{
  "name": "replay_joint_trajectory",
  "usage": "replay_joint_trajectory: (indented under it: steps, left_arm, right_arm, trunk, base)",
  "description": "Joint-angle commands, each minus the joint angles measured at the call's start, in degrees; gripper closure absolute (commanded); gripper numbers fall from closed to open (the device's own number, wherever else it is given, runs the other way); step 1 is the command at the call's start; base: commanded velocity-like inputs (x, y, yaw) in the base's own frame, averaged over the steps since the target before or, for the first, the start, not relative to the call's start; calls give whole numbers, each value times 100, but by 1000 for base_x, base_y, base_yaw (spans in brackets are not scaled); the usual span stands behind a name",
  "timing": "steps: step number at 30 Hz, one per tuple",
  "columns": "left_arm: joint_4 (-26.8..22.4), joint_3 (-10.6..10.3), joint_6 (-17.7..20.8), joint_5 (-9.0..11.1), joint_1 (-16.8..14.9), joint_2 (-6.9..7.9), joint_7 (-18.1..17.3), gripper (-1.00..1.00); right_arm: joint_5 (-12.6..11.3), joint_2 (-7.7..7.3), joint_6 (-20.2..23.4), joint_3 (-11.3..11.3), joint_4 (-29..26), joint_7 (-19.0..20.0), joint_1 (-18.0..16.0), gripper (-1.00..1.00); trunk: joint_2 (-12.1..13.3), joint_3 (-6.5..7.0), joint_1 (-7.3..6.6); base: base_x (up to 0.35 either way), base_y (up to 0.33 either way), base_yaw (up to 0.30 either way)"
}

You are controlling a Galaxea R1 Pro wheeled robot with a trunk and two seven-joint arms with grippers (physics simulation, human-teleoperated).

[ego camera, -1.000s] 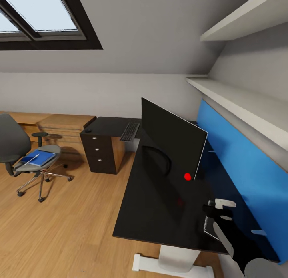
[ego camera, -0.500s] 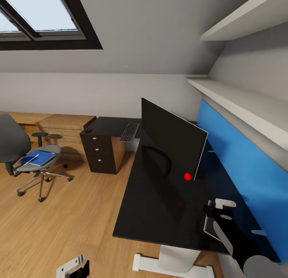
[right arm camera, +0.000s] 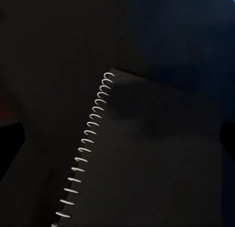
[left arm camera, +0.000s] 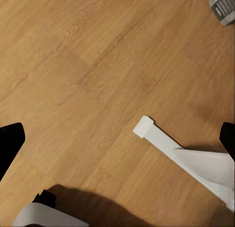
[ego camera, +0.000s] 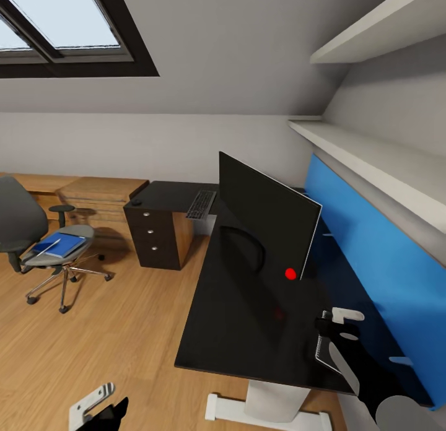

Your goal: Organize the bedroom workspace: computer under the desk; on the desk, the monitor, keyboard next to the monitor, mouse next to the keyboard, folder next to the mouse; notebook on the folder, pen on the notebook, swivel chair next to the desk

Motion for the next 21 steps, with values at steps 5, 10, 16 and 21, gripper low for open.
replay_joint_trajectory:
  steps: [5, 10, 16, 21]
  left_arm:
    - [-21, -13, -72, 194, -4, -7, 35, -100]
    - [-23, -16, -107, 226, -47, 15, 58, -100]
    - [2, -23, -91, 244, -131, 5, 66, -100]
    - [188, -228, -81, 207, -154, 0, 38, -100]
  right_arm:
    - [-38, -8, 27, 45, -6, -54, -3, -100]
    - [-36, -5, 27, 46, -4, -54, -3, -100]
    - [-41, -7, 21, 46, -5, -54, -2, -100]
    - [-50, -8, -73, 51, -19, -54, -3, -100]
  trunk:
    - [-86, -42, 45]
    - [-286, -132, 155]
    - [-527, -240, 287]
    - [-727, -330, 397]
  base:
    - [0, 0, 0]
    - [0, 0, 0]
    - [0, 0, 0]
    - [0, 0, 0]
